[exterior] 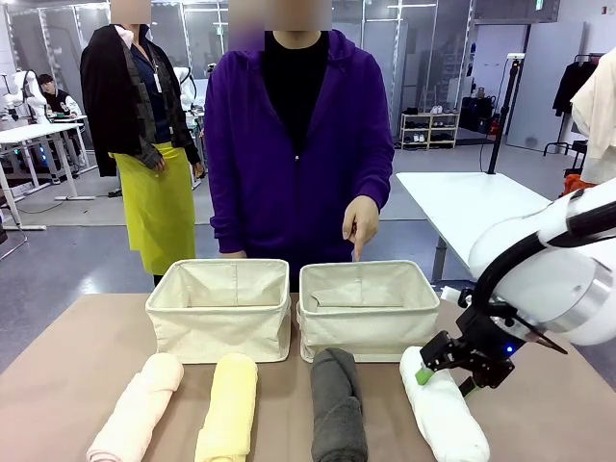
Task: Divide the towels into two baskets.
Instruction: Pick up one hotel-folded towel and place it in the Fabric basket indicated by the person.
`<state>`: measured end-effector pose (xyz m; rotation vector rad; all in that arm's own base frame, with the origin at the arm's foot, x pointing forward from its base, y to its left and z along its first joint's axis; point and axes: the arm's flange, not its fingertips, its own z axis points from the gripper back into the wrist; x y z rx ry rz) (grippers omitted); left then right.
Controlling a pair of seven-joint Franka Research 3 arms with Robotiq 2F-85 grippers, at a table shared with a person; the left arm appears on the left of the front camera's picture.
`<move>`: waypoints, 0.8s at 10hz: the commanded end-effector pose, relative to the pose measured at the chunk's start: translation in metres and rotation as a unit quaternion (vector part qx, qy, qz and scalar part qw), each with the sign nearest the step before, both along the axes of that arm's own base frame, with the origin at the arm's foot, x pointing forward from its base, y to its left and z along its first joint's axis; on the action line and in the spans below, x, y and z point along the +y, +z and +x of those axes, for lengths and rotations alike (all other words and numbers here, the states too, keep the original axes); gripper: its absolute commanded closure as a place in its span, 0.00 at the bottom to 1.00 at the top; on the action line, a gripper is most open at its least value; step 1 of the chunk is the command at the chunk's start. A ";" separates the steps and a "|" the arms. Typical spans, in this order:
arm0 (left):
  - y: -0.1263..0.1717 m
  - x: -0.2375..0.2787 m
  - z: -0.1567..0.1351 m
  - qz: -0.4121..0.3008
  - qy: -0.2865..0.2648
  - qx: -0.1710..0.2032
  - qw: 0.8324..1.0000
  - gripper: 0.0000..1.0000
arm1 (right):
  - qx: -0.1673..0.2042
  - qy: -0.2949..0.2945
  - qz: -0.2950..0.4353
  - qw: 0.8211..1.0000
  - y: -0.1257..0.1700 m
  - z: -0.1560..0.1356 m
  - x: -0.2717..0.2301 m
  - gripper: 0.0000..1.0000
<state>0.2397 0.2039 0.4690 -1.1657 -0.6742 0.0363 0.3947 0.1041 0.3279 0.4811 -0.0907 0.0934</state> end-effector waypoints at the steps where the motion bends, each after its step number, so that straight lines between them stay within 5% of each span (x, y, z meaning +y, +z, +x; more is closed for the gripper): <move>1: 0.001 0.002 -0.001 -0.004 -0.004 -0.014 1.000 0.00 | 0.003 -0.007 -0.032 0.999 -0.017 -0.042 0.010 0.00; 3: 0.001 0.002 -0.001 -0.004 -0.004 -0.014 1.000 0.00 | 0.006 0.004 -0.055 0.998 -0.028 -0.046 0.020 0.03; 4: 0.001 0.002 -0.001 -0.004 -0.004 -0.014 1.000 0.00 | 0.008 0.006 -0.058 0.998 -0.030 -0.047 0.022 0.20; 7: 0.001 0.002 -0.001 -0.004 -0.004 -0.014 1.000 0.00 | 0.007 0.009 -0.063 0.998 -0.026 -0.047 0.023 0.43; 8: 0.001 0.002 -0.001 -0.004 -0.004 -0.014 1.000 0.00 | 0.005 0.010 -0.062 0.998 -0.023 -0.046 0.024 0.60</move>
